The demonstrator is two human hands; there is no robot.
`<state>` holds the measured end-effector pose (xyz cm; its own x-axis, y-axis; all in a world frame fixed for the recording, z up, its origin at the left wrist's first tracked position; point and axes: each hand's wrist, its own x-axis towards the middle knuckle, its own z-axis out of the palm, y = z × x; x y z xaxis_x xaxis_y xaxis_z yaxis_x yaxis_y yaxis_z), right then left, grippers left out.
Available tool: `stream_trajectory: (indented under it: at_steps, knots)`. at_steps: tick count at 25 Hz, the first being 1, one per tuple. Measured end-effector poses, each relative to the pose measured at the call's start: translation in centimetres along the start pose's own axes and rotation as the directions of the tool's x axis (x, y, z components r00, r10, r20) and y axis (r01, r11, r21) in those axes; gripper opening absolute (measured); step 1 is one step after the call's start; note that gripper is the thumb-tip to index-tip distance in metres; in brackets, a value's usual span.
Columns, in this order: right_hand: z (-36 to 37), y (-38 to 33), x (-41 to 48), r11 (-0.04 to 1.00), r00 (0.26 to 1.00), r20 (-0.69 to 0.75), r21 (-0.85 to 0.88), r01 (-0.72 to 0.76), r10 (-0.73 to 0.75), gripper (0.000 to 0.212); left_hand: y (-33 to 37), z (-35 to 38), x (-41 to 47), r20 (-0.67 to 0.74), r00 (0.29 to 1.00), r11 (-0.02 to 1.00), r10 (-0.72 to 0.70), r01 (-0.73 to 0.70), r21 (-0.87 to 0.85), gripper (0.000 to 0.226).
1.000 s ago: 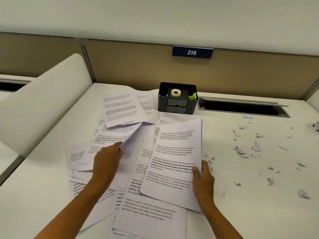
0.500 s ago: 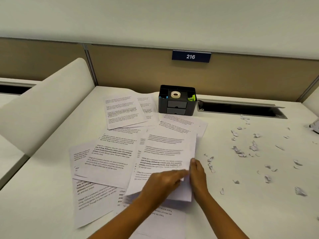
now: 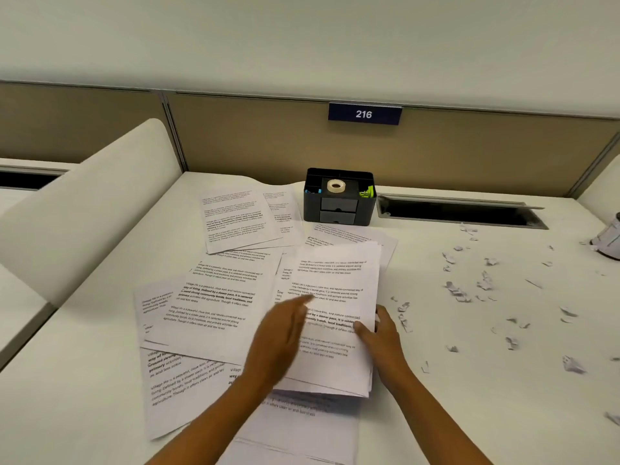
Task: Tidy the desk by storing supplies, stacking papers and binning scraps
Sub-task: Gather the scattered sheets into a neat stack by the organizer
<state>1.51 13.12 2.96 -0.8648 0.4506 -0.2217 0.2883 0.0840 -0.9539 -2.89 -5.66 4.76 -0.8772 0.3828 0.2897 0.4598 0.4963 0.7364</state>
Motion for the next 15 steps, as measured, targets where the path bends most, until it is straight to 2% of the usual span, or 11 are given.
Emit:
stream_trajectory:
  at_steps: [2,3,5,6,8,11,15]
  knots:
    - [-0.4,-0.2,0.0,0.999,1.000,0.004,0.024,0.029,-0.029,0.034,-1.5,-1.0,1.4,-0.138,0.972,0.979,-0.188,0.196,0.048,0.045]
    - [-0.6,-0.5,0.0,0.998,0.999,0.011,0.038,0.051,-0.051,0.035,-2.1,-1.6,2.2,-0.133,0.934,0.940,-0.332,0.339,0.029,0.049]
    - [-0.7,-1.3,-0.3,0.992,0.995,0.035,0.080,0.095,-0.098,0.039,-2.3,-2.7,3.2,0.001,0.831,0.825,-0.557,0.553,-0.116,0.056]
    - [-0.6,-1.8,-0.4,0.988,0.991,0.049,0.098,0.117,-0.122,0.041,-2.0,-3.1,3.4,0.066,0.812,0.789,-0.579,0.579,-0.206,0.055]
    - [-0.3,-2.9,-0.8,0.981,0.983,0.062,0.098,0.167,-0.173,0.043,-0.9,-3.9,3.7,0.058,0.856,0.796,-0.514,0.501,-0.338,0.048]
    - [0.3,-4.6,-1.3,0.949,0.952,0.053,0.114,0.295,-0.302,0.035,1.7,-4.8,4.2,-0.139,0.923,0.858,-0.359,0.268,-0.438,0.030]
    - [1.0,-7.3,-1.9,0.886,0.896,-0.029,0.133,0.443,-0.444,0.025,4.6,-5.4,4.9,-0.312,0.928,0.876,-0.203,0.030,-0.481,0.023]
